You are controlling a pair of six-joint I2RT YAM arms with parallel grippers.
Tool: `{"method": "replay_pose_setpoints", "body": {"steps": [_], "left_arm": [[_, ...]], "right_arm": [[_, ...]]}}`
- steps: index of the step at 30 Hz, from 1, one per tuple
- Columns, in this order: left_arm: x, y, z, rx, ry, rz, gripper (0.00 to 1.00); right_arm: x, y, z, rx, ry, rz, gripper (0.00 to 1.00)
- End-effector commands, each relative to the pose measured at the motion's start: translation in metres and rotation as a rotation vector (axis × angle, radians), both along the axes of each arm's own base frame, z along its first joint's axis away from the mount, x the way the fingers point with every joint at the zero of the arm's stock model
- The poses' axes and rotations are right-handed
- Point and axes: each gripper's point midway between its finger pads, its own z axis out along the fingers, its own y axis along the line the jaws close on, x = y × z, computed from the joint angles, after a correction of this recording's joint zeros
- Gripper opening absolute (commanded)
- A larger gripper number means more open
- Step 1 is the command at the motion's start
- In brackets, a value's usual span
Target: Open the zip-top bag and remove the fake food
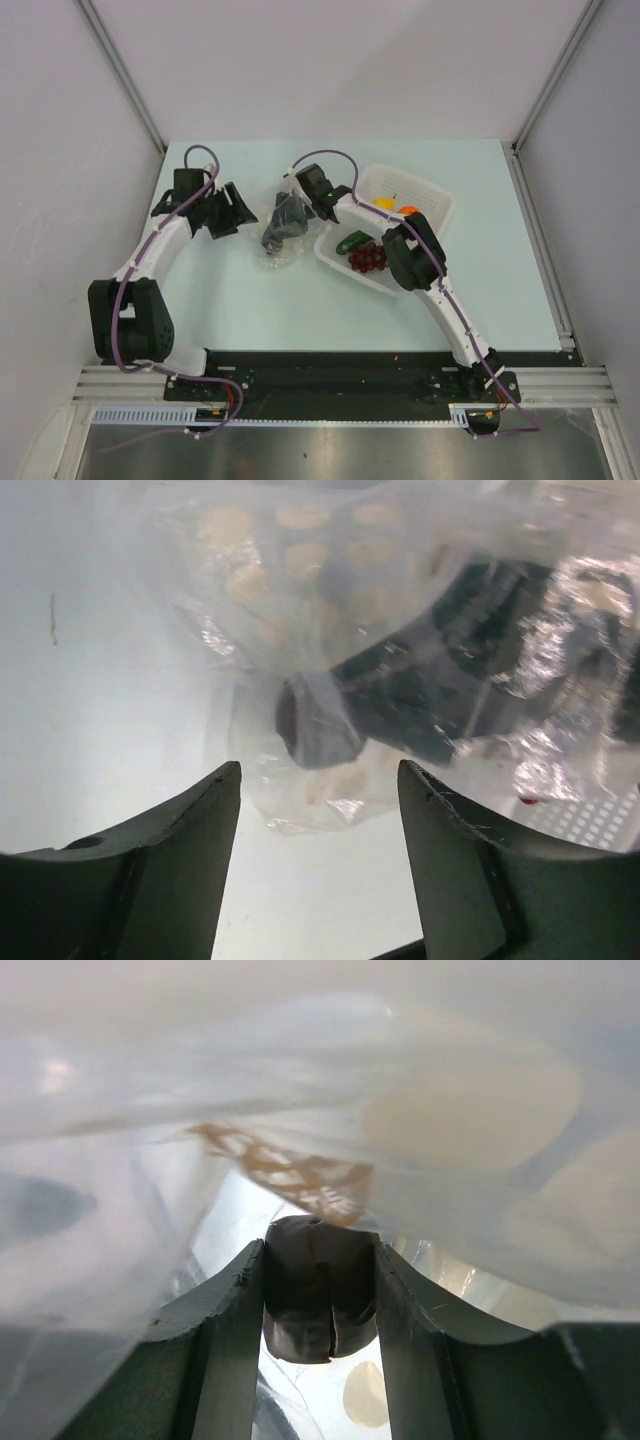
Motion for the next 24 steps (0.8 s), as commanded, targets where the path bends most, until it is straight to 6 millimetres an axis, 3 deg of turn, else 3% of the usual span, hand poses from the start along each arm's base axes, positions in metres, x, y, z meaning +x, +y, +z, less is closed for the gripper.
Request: {"method": "replay_pose_setpoints", "body": {"steps": [1, 8, 14, 19, 24], "left_arm": [[-0.017, -0.013, 0.012, -0.064, -0.006, -0.051, 0.71], [-0.050, -0.022, -0.008, -0.104, 0.012, -0.072, 0.70], [-0.061, -0.032, -0.031, -0.141, 0.066, -0.112, 0.80], [-0.051, -0.032, -0.046, -0.151, 0.093, -0.100, 0.78], [-0.025, -0.020, -0.042, -0.100, 0.069, -0.045, 0.68]], "right_arm": [[0.017, 0.002, 0.049, 0.044, -0.054, -0.063, 0.19], [0.034, -0.013, 0.069, 0.019, -0.026, -0.191, 0.18], [0.034, -0.010, 0.093, 0.062, -0.026, -0.214, 0.18], [0.030, -0.006, 0.102, 0.092, -0.009, -0.205, 0.18], [0.025, -0.014, 0.106, 0.052, -0.044, -0.189, 0.18]]}}
